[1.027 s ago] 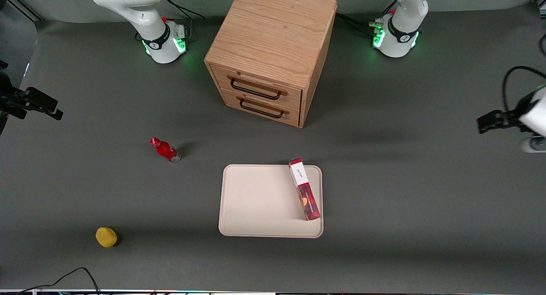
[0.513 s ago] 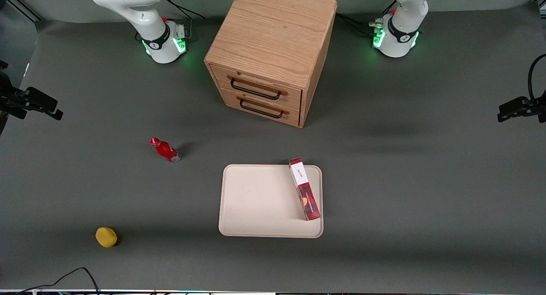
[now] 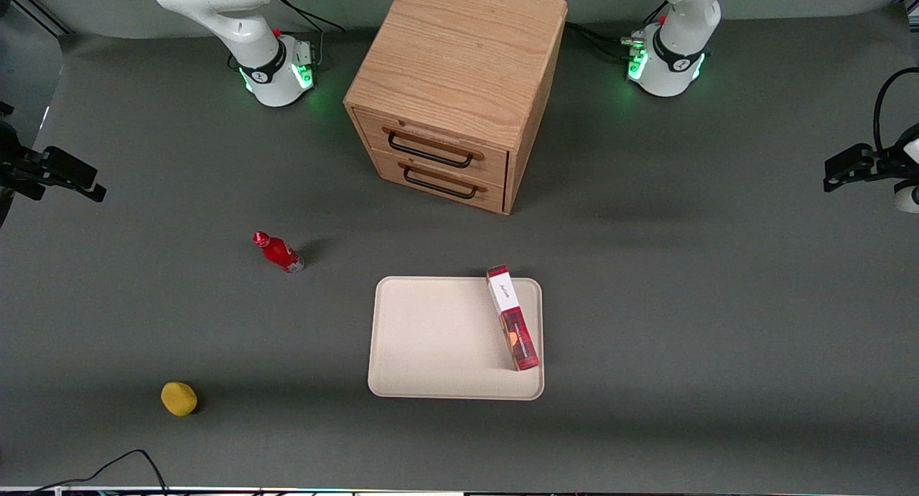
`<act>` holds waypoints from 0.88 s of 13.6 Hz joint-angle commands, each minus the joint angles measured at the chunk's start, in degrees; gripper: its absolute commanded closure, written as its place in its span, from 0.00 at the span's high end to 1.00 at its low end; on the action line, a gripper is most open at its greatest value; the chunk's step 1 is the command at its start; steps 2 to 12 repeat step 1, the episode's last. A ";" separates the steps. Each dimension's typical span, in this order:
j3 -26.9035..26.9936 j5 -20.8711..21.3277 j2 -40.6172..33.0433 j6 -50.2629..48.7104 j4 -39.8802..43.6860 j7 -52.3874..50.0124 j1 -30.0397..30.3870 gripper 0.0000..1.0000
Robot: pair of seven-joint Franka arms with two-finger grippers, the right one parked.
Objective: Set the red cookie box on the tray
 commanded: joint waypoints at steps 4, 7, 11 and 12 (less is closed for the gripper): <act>0.90 -2.26 -1.14 -1.27 -0.22 1.41 -0.40 1.00; 0.90 -2.26 -1.14 -1.27 -0.22 1.41 -0.40 1.00; 0.90 -2.26 -1.14 -1.27 -0.22 1.41 -0.40 1.00; 0.90 -2.26 -1.14 -1.27 -0.22 1.41 -0.40 1.00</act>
